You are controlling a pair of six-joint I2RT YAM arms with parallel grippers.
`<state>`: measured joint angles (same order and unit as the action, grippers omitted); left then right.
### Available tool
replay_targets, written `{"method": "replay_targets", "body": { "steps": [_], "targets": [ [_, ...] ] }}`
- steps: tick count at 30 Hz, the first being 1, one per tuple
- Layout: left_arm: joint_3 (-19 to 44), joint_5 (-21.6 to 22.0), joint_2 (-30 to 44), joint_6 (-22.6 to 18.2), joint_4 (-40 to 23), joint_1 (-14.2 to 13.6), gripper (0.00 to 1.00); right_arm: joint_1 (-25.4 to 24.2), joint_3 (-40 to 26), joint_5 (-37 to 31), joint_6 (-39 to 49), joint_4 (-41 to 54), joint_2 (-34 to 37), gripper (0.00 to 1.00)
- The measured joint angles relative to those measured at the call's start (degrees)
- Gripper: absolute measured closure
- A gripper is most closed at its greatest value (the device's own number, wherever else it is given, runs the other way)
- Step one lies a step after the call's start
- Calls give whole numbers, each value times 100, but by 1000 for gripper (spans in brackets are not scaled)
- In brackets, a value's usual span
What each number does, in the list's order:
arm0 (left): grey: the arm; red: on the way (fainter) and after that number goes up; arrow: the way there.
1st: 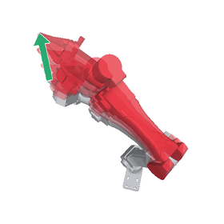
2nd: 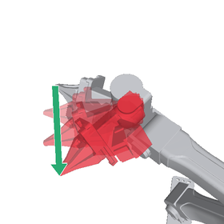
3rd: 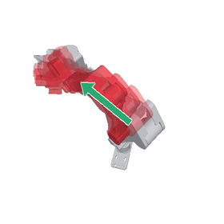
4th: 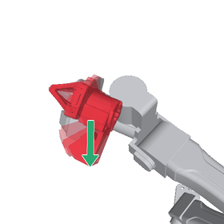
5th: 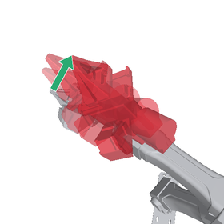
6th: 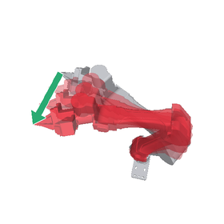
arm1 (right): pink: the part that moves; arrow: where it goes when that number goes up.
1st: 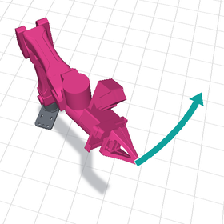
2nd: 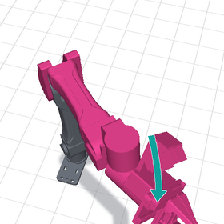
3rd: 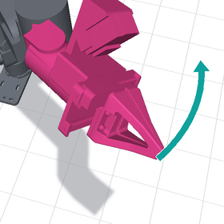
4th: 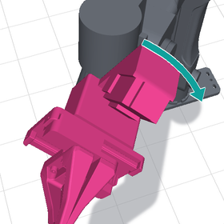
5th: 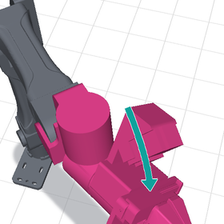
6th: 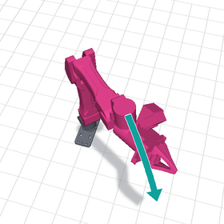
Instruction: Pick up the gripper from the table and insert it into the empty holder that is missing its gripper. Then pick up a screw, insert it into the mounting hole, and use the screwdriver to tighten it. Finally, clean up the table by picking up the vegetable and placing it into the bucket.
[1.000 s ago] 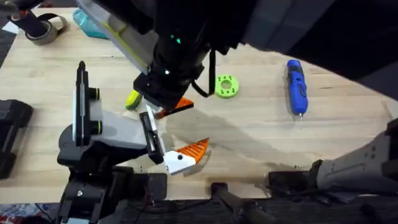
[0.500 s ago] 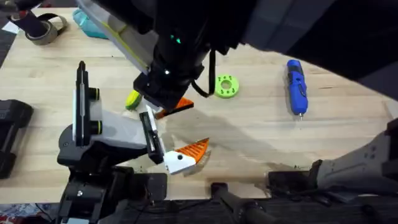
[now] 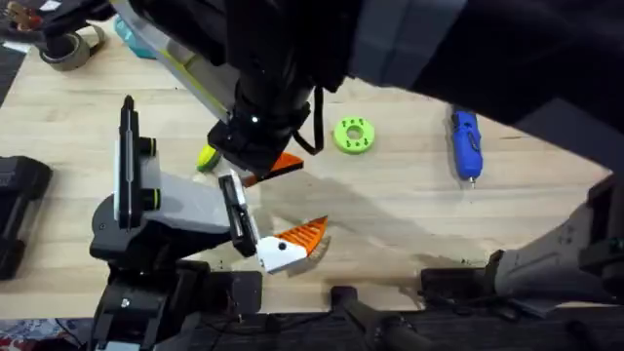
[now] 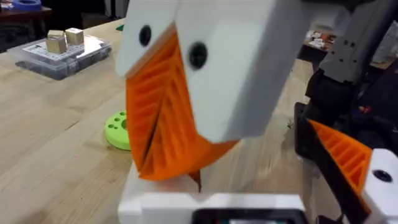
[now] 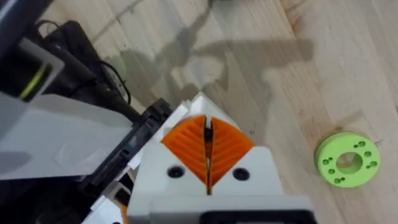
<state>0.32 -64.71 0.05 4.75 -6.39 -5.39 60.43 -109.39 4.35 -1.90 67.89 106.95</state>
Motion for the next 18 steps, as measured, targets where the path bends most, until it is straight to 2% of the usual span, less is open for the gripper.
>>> {"method": "replay_targets", "body": {
  "steps": [18],
  "targets": [
    [0,-2,0,-1,1,0,14,3,-6,0,-3,0,0,976]
  ]
}}
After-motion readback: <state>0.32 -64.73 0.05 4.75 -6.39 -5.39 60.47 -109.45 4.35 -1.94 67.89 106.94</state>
